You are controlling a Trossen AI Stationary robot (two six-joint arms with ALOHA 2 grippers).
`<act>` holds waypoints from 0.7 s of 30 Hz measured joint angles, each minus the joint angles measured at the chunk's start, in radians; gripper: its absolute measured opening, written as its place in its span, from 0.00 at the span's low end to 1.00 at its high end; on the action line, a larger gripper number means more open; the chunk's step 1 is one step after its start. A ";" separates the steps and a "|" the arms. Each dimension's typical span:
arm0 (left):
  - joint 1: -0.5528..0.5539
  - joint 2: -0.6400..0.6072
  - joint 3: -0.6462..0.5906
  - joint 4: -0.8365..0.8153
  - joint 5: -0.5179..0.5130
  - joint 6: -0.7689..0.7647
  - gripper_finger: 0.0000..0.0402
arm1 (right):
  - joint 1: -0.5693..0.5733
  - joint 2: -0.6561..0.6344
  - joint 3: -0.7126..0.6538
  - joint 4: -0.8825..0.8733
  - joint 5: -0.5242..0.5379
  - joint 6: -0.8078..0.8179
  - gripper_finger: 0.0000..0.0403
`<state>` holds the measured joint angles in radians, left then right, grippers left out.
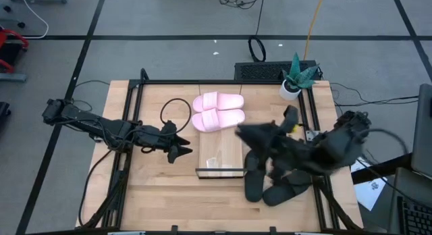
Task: Pick and place slides into the shelf
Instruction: Put the left black slide on the shelf
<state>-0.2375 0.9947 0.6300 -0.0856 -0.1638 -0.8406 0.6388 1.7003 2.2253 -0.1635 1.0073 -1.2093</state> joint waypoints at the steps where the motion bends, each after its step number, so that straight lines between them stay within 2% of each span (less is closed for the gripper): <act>1: 0.000 0.000 0.000 0.000 0.000 0.000 0.64 | -0.010 0.014 0.000 0.000 0.106 -0.058 0.15; 2: 0.000 0.000 0.000 0.000 0.000 0.000 0.64 | -0.020 0.029 0.000 -0.001 0.203 -0.120 0.15; 3: 0.000 0.000 0.000 0.000 0.000 0.000 0.64 | -0.033 0.040 0.001 -0.037 0.258 -0.138 0.15; 5: 0.000 0.000 0.000 0.000 0.000 0.000 0.64 | -0.049 0.050 0.000 -0.146 0.249 -0.083 0.15; 8: 0.000 0.000 0.000 -0.001 -0.002 0.000 0.64 | -0.063 0.067 0.000 -0.278 0.288 -0.001 0.15; 14: 0.000 0.000 0.000 0.000 -0.020 -0.004 0.64 | -0.077 0.070 0.000 -0.596 0.289 0.322 0.15; 16: 0.000 0.000 0.000 0.000 -0.020 -0.005 0.64 | -0.077 0.069 0.000 -0.720 0.210 0.499 0.15; 19: 0.000 0.000 0.000 0.000 -0.020 -0.005 0.64 | -0.076 0.059 0.000 -0.937 -0.006 0.823 0.15; 21: 0.000 0.000 0.000 0.000 -0.022 -0.005 0.64 | -0.081 0.058 0.000 -1.114 -0.089 1.024 0.15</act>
<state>-0.2371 0.9945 0.6300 -0.0860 -0.1857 -0.8458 0.5579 1.7585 2.2257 -1.2776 0.9181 -0.1857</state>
